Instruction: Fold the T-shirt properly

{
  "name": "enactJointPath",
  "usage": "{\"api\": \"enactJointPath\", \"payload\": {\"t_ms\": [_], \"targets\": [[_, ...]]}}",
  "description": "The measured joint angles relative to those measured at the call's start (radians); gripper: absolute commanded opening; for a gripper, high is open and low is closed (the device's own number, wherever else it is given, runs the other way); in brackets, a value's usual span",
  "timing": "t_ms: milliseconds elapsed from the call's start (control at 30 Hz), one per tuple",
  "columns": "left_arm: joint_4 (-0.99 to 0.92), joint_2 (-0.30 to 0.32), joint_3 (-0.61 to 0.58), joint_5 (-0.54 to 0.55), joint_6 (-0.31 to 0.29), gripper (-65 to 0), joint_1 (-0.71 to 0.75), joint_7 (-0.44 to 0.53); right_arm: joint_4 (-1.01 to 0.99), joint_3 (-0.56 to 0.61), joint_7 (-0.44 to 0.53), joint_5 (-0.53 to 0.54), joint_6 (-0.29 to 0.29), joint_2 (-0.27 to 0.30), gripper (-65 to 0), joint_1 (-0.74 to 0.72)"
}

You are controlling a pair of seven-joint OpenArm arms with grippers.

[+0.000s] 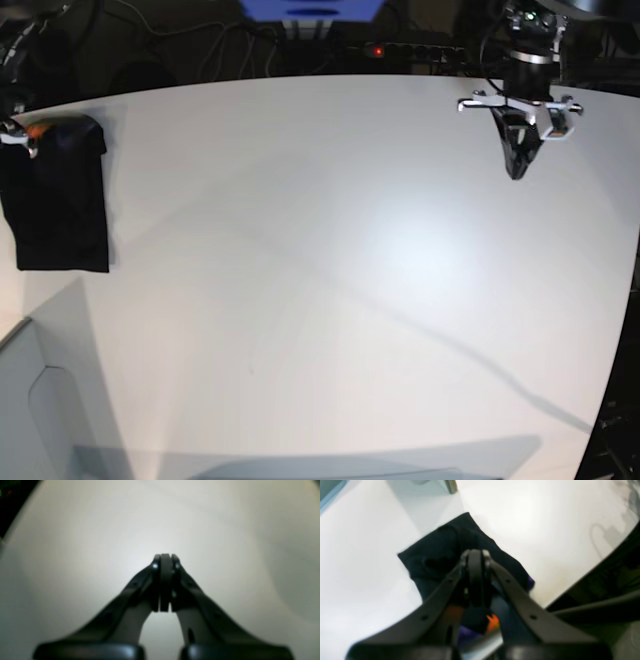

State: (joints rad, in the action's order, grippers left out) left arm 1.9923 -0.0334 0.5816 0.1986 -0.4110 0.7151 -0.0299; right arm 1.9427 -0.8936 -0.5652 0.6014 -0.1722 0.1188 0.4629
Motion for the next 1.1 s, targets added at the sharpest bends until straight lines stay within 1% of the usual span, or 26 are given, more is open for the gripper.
{"api": "enactJointPath", "payload": {"t_ms": [33,67,100,167,233,300,367,467,533,600,633,700,800,900,967,1033,1100], "targets": [[-0.006,-0.017,0.0,-0.046,0.0,-65.0,0.008,0.074,-0.008,0.002,0.035,-0.003,-0.01,-0.003,-65.0,0.014],[-0.008,-0.033,-0.002,-0.097,-0.004,-65.0,0.016,0.122,-0.013,0.003,0.072,-0.002,-0.016,-0.003,-65.0,0.033],[-0.008,-0.04,-0.005,-0.153,-0.005,-65.0,0.024,0.171,-0.02,0.003,0.113,-0.002,-0.016,-0.001,-65.0,0.049],[-0.015,-0.047,-0.019,-0.224,-0.008,-65.0,0.044,0.269,-0.035,0.002,0.179,-0.002,-0.016,0.005,-65.0,0.085],[-0.043,-0.045,-0.044,-0.293,-0.006,-65.0,0.069,0.322,-0.056,0.004,0.229,-0.002,-0.019,0.01,-65.0,0.129],[-0.091,-0.044,-0.072,-0.329,-0.01,-65.0,0.09,0.372,-0.092,0.009,0.259,-0.003,-0.024,0.029,-65.0,0.174],[-0.137,-0.044,-0.092,-0.338,-0.009,-65.0,0.108,0.426,-0.131,0.009,0.289,-0.031,-0.058,0.048,-65.0,0.203],[-0.214,-0.039,-0.121,-0.352,-0.009,-65.0,0.13,0.476,-0.186,0.009,0.288,-0.179,-0.119,0.05,-65.0,0.211],[-0.27,-0.039,-0.14,-0.362,-0.009,-65.0,0.144,0.538,-0.224,0.01,0.292,-0.281,-0.15,0.05,-65.0,0.211],[-0.326,-0.039,-0.146,-0.398,-0.009,-65.0,0.155,0.601,-0.276,0.008,0.301,-0.341,-0.195,0.05,-65.0,0.211],[-0.359,-0.038,-0.145,-0.412,-0.009,-65.0,0.158,0.638,-0.306,0.009,0.294,-0.36,-0.233,0.05,-65.0,0.214],[-0.414,-0.036,-0.145,-0.449,-0.003,-65.0,0.163,0.721,-0.342,0.009,0.286,-0.385,-0.293,0.047,-65.0,0.216],[-0.49,-0.036,-0.145,-0.523,-0.006,-65.0,0.167,0.848,-0.373,0.011,0.301,-0.396,-0.35,0.048,-65.0,0.224],[-0.588,-0.018,-0.146,-0.612,-0.007,-64.9,0.167,1.012,-0.409,0.067,0.299,-0.401,-0.374,0.056,-65.0,0.253],[-0.671,-0.005,-0.145,-0.64,-0.005,-64.7,0.167,1.112,-0.444,0.114,0.305,-0.399,-0.383,0.056,-65.0,0.279],[-0.755,0.0,-0.144,-0.67,-0.004,-64.7,0.163,1.196,-0.5,0.181,0.304,-0.4,-0.385,0.074,-65.0,0.3],[-0.84,0.003,-0.144,-0.695,-0.003,-64.7,0.153,1.251,-0.579,0.253,0.309,-0.396,-0.385,0.092,-65.0,0.315]]}}
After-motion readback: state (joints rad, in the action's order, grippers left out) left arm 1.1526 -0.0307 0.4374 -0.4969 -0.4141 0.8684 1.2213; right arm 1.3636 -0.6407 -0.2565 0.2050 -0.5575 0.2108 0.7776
